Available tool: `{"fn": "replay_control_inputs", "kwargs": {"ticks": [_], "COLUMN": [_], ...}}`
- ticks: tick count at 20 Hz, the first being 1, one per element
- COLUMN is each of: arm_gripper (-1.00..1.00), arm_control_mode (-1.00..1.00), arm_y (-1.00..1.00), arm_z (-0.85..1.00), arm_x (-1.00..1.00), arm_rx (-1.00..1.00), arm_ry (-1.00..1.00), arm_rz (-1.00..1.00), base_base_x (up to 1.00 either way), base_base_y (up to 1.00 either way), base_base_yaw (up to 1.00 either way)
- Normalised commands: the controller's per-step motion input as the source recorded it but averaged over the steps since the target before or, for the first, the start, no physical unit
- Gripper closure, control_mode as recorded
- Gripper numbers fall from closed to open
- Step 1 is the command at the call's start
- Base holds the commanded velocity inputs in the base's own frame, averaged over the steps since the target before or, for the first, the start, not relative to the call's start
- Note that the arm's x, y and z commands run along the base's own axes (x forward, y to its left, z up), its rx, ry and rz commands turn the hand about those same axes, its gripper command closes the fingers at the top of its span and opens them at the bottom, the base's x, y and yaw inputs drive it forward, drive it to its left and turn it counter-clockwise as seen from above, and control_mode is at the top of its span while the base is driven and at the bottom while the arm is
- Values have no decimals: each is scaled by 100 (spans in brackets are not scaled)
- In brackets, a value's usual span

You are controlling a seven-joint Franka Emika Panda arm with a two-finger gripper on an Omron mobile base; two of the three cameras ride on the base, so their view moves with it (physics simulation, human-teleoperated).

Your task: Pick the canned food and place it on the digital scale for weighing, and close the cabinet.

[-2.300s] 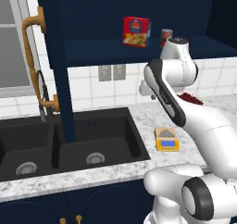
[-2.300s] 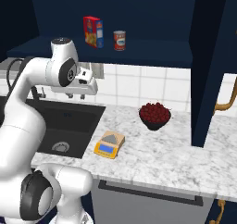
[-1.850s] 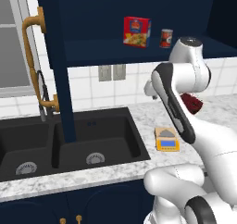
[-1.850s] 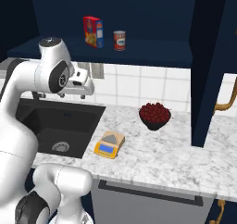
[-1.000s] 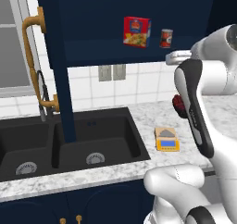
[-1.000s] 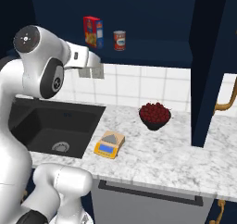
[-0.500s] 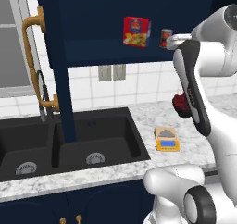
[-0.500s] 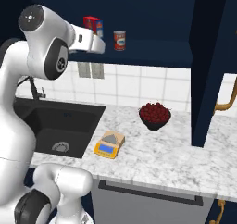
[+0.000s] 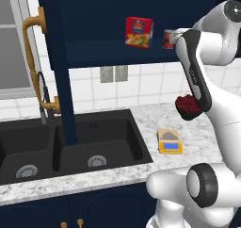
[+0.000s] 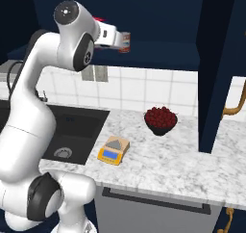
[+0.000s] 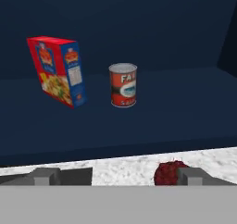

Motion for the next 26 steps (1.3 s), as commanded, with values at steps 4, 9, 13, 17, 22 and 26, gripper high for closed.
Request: {"fn": "replay_control_inputs", "kwargs": {"ticks": [4,9,13,17,22,26], "arm_gripper": [-100,-100,-100,-100,-100,-100], "arm_control_mode": [-100,-100,-100,-100,-100,-100], "arm_y": [-4,0,-2,-4,-18,-11], "arm_z": [-4,-10,-11,-15,-3,-3], "arm_x": [75,68,55,48,29,26], "arm_rx": [0,0,0,0,1,0], "arm_ry": [0,0,0,0,0,0], "arm_rz": [1,0,0,0,2,3], "base_base_x": [0,0,0,0,0,0], "base_base_y": [0,0,0,0,0,0], "base_base_yaw": [0,0,0,0,0,0]}}
